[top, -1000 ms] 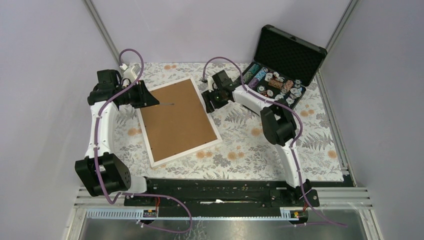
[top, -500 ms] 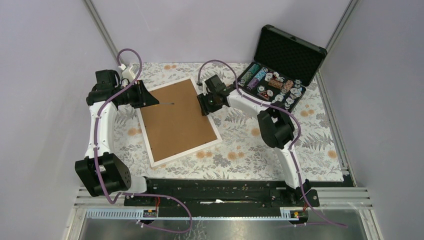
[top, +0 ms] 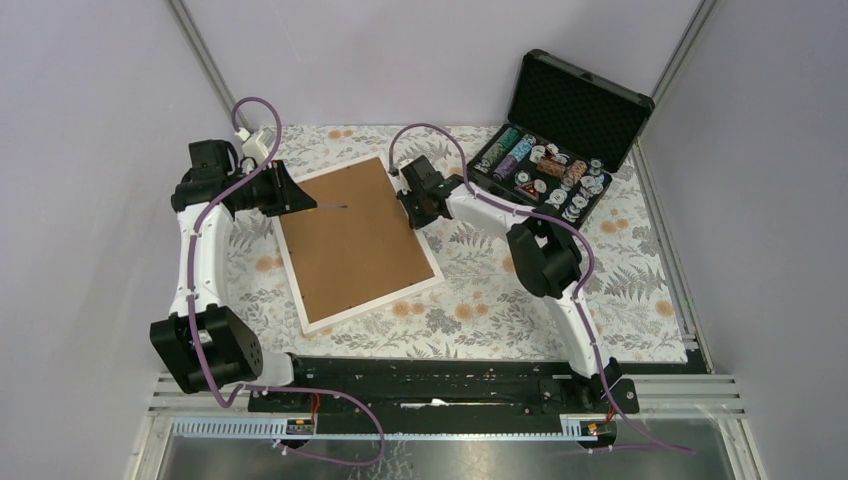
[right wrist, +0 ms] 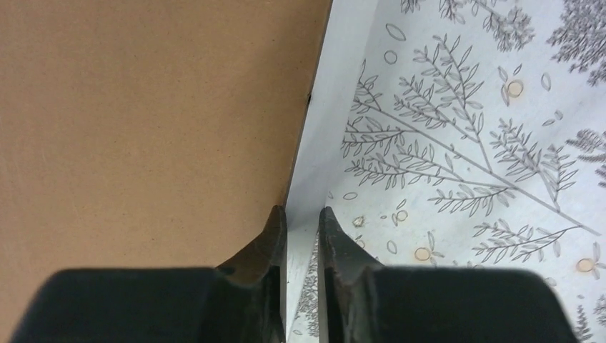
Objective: Take the photo out of the frame
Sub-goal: Adjust the photo frame at the center of the board.
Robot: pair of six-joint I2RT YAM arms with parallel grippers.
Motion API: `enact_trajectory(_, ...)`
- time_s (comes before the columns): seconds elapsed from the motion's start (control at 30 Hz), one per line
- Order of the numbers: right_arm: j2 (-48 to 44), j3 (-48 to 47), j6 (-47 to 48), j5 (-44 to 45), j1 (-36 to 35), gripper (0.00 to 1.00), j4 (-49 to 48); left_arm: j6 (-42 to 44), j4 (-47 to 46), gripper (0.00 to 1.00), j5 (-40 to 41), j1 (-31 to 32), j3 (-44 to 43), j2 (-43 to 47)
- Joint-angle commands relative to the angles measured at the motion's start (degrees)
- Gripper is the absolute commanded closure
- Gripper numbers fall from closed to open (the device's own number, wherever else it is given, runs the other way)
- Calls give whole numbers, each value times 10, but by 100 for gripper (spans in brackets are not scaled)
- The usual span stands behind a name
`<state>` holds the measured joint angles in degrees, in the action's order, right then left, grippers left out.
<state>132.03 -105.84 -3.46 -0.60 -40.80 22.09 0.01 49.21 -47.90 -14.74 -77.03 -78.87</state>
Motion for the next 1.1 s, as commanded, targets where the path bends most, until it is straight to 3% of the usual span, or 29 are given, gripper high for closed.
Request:
enact_trajectory(0.0,74,-20,113,48,26,92,76,1,-25,100,-23,-8,-15,7)
enact_trajectory(0.17,131,-135,151,-68,90,97,157,1,-25,100,-25,-13,-14,3)
enact_trajectory(0.33,133,-178,230,-143,81,94,132,2,-25,100,-34,-13,-14,-15)
enact_trajectory(0.43,156,-238,289,-117,66,80,129,1,-25,100,-40,-15,-14,-19)
enact_trajectory(0.5,146,-256,275,-126,65,63,120,1,-25,100,-39,-15,-17,-17)
enact_trajectory(0.6,80,-222,234,-113,50,39,75,1,-25,100,-31,-16,-26,-11)
enact_trajectory(0.67,28,-189,208,-96,37,32,29,-13,-25,100,-28,-20,-37,-10)
enact_trajectory(0.87,-59,-120,119,-80,-30,31,-7,-49,-25,100,-25,-81,-98,-31)
enact_trajectory(1.07,-49,-89,44,-84,-125,35,-5,-78,-32,100,-12,-156,-162,-63)
